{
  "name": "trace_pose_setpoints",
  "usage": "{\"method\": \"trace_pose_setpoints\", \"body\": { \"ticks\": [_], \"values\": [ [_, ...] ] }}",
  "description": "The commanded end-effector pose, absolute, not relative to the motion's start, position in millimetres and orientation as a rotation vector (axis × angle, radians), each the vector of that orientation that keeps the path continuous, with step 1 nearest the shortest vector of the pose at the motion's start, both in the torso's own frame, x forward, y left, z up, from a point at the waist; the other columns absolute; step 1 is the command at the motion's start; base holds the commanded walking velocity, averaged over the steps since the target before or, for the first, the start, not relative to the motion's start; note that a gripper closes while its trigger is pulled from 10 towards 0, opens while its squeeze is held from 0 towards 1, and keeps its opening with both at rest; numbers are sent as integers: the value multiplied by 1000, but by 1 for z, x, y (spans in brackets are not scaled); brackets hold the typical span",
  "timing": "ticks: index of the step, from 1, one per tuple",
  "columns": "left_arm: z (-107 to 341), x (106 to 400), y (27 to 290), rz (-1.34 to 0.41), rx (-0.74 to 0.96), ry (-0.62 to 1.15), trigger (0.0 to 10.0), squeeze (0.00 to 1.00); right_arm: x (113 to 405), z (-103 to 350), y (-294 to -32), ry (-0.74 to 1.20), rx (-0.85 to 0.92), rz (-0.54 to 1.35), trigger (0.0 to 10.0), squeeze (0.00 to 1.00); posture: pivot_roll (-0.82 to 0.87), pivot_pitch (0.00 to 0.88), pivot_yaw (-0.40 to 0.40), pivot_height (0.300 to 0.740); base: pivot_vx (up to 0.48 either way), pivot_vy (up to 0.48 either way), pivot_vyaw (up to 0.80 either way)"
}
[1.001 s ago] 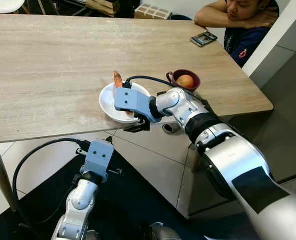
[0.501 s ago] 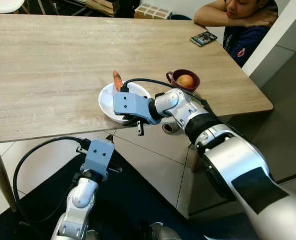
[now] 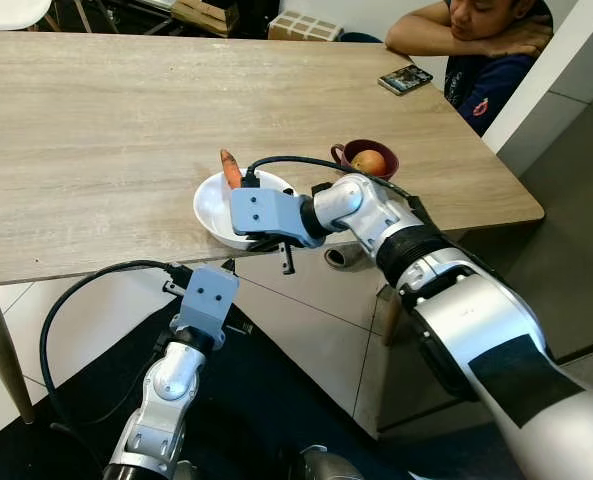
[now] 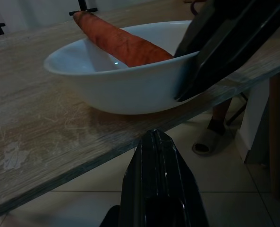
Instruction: Restocking fridge
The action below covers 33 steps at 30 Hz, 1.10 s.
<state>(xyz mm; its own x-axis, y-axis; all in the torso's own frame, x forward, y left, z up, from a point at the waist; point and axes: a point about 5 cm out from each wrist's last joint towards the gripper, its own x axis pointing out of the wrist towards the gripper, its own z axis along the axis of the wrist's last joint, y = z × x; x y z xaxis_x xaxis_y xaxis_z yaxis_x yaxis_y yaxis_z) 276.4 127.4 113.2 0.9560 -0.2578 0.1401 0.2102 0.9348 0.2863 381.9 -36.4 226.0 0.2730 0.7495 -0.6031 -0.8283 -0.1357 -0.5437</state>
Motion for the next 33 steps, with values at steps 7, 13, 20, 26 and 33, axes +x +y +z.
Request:
{"method": "trace_pose_setpoints", "body": {
  "ticks": [7,13,20,26,33],
  "values": [
    [105,276,119,-293,286,-159,10000,0,380,215,-69,48,-972,1368,0,0,-40,149,-99,740,0,0,0],
    [102,275,115,-325,287,-152,10000,0,375,208,-88,-29,-926,1359,0,0,-44,151,-77,740,0,0,0],
    [99,274,113,-347,291,-145,10000,0,364,202,-106,-108,-954,1348,0,0,-56,153,-58,740,0,0,0],
    [98,275,113,-355,295,-144,10000,0,352,205,-119,-156,-1047,1365,0,0,-66,150,-54,740,0,0,0],
    [96,274,116,-347,297,-141,10000,0,341,207,-132,-141,-1110,1387,0,0,-66,152,-67,740,0,0,0]
  ]
}}
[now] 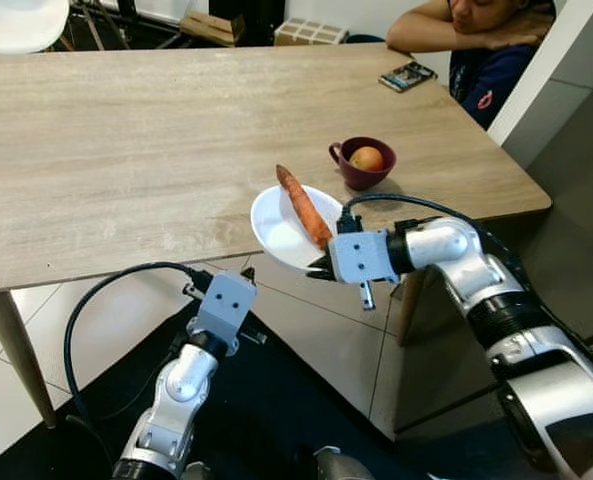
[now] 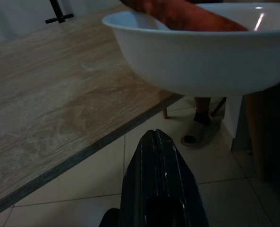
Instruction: Restocking fridge
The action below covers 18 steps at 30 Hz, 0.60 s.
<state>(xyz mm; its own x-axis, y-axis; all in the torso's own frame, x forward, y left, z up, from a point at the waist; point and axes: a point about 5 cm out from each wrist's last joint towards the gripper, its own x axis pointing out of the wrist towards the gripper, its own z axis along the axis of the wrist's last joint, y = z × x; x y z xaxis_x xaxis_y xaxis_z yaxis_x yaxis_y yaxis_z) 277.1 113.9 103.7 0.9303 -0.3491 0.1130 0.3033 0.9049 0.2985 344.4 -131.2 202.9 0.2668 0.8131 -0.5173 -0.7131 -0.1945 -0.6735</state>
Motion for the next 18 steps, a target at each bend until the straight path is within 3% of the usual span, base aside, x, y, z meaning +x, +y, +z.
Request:
{"method": "trace_pose_setpoints", "body": {
  "ticks": [1,18],
  "values": [
    [96,274,116,-347,297,-141,10000,0,341,207,-132,-141,-1110,1387,0,0,-66,152,-67,740,0,0,0],
    [78,253,138,-244,271,-87,10000,0,296,218,-159,-76,-1146,1460,0,0,-80,141,-76,740,0,0,0]
  ]
}}
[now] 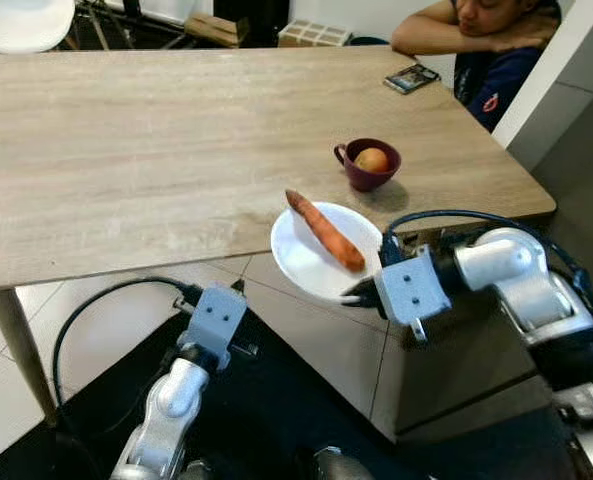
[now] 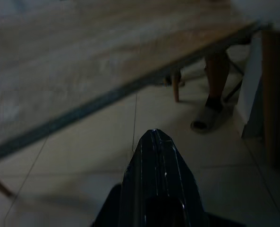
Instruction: Restocking fridge
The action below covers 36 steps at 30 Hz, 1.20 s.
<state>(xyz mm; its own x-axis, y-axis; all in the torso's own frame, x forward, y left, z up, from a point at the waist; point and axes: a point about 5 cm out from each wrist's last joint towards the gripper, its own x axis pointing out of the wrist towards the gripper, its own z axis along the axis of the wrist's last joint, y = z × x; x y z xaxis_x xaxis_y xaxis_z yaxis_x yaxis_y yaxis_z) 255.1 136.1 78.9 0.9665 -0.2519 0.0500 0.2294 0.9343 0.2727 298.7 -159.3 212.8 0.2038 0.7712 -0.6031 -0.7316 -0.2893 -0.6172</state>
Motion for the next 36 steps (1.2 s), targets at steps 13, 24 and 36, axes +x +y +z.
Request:
{"method": "trace_pose_setpoints", "body": {
  "ticks": [13,24,36],
  "values": [
    [35,224,157,-178,314,58,10000,0,277,165,-175,106,-1119,1430,0,0,-94,125,-67,740,0,0,0],
    [5,221,165,-141,338,175,10000,0,276,68,-177,281,-1029,1221,0,0,-94,119,-60,740,0,0,0],
    [-34,207,172,-71,344,356,10000,0,259,-17,-159,491,-1060,949,0,0,-105,112,-45,740,0,0,0]
  ]
}}
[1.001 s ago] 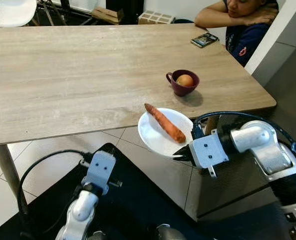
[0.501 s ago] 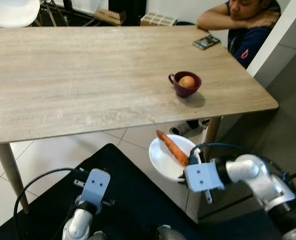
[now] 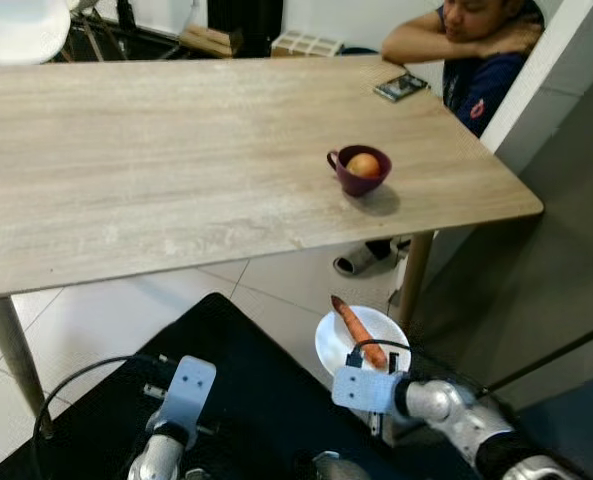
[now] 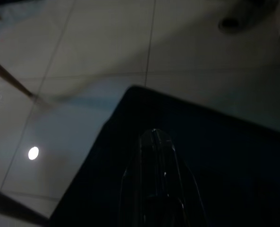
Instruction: Restocking fridge
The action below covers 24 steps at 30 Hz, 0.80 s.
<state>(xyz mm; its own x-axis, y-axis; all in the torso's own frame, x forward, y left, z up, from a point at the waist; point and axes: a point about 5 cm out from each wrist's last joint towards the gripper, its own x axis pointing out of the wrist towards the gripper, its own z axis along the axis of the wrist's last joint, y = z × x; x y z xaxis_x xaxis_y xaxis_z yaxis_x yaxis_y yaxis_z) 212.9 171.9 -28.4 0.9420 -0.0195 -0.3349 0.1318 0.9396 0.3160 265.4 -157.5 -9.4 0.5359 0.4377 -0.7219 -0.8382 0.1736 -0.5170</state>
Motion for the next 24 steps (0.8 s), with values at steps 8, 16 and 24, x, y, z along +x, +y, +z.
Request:
{"method": "trace_pose_setpoints", "body": {
  "ticks": [8,16,24],
  "values": [
    [-45,200,175,-22,345,406,10000,0,239,-44,-151,562,-1067,904,0,0,-74,84,-63,740,0,0,0],
    [-52,195,175,21,284,446,10000,0,225,-56,-151,630,-936,809,10000,0,-63,85,-87,740,0,0,0],
    [-58,189,173,5,265,477,10000,0,221,-59,-150,650,-890,749,10000,0,-73,93,-93,740,0,0,0]
  ]
}}
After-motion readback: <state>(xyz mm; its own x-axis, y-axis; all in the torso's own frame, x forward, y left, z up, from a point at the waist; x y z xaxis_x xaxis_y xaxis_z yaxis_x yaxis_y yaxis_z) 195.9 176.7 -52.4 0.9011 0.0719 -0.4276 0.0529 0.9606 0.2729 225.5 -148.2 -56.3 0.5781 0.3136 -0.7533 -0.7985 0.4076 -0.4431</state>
